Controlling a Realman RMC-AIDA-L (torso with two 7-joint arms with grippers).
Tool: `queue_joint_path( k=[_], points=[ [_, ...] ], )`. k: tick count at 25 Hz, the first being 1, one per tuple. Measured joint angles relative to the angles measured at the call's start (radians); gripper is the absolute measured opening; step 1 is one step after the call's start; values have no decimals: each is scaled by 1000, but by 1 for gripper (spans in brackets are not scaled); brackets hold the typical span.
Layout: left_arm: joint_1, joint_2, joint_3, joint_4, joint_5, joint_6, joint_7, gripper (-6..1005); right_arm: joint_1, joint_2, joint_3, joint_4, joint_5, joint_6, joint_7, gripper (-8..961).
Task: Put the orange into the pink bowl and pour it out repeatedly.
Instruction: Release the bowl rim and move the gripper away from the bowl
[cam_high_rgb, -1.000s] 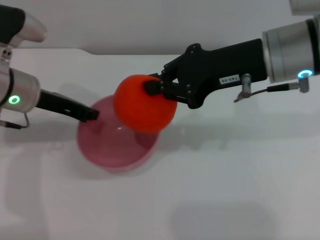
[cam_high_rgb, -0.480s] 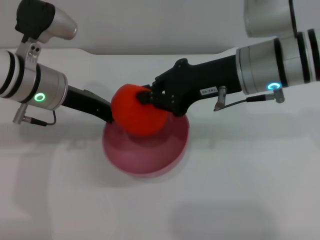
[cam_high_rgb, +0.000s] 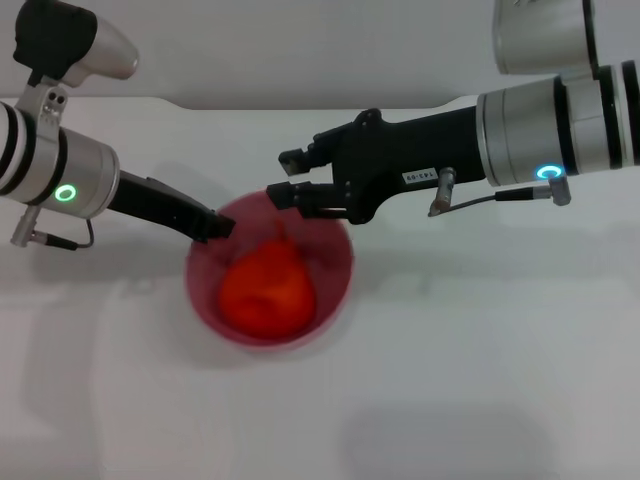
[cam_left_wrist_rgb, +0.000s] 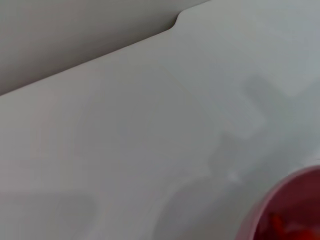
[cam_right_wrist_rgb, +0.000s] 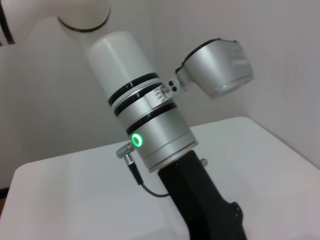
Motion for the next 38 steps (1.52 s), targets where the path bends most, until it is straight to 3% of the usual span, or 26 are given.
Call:
queue_joint_path(
  k=[5,8,12,15,21,28,38],
  points=[
    [4,4,0,0,1,5,0,194,-56,-1,26,-17,125,31,-83,317],
    [5,7,0,0,3,6,-2,195,-159,-1,70,-34,367,28,-285,436],
    [-1,13,1,-1,49,21,-27,196,-325,1,88,3,810,-14,-723,568],
    [-9,18,1,-1,54,34,-28,196,-397,1,88,87,1046,-59,-965,646],
    [-13,22,3,-1,55,40,-29,197,-447,-2,121,357,1423,-190,-1256,654],
    [-30,25,11,-13,114,60,-65,199,-439,-5,209,604,1544,-327,-1334,655],
    [-32,21,20,-25,156,81,-67,200,-429,-6,216,640,1542,-343,-1344,654]
  ],
)
